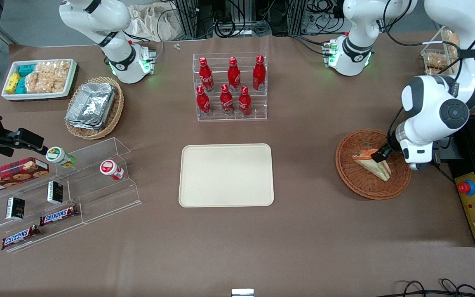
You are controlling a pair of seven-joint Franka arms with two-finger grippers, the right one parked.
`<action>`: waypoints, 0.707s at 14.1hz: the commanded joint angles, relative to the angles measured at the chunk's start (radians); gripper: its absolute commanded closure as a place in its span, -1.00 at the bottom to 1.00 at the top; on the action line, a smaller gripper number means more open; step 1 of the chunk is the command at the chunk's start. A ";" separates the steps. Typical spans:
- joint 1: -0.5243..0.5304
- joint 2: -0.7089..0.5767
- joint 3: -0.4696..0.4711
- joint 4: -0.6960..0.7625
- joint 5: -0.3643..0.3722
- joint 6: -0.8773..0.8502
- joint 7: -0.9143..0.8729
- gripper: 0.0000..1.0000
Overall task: Place sandwich from basket to tray
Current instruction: 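Close the left gripper on the sandwich and lift it from the basket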
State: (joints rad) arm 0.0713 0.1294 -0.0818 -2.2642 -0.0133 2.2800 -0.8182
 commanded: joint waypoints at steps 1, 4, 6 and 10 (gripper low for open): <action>0.004 0.039 0.002 -0.025 0.006 0.071 -0.024 -1.00; 0.004 0.081 0.002 -0.023 0.006 0.114 -0.025 -1.00; 0.004 0.091 0.002 -0.023 0.006 0.137 -0.028 -1.00; 0.004 0.148 0.002 -0.009 0.004 0.208 -0.102 -0.13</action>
State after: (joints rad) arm 0.0723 0.2527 -0.0773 -2.2740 -0.0133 2.4376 -0.8574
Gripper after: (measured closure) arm 0.040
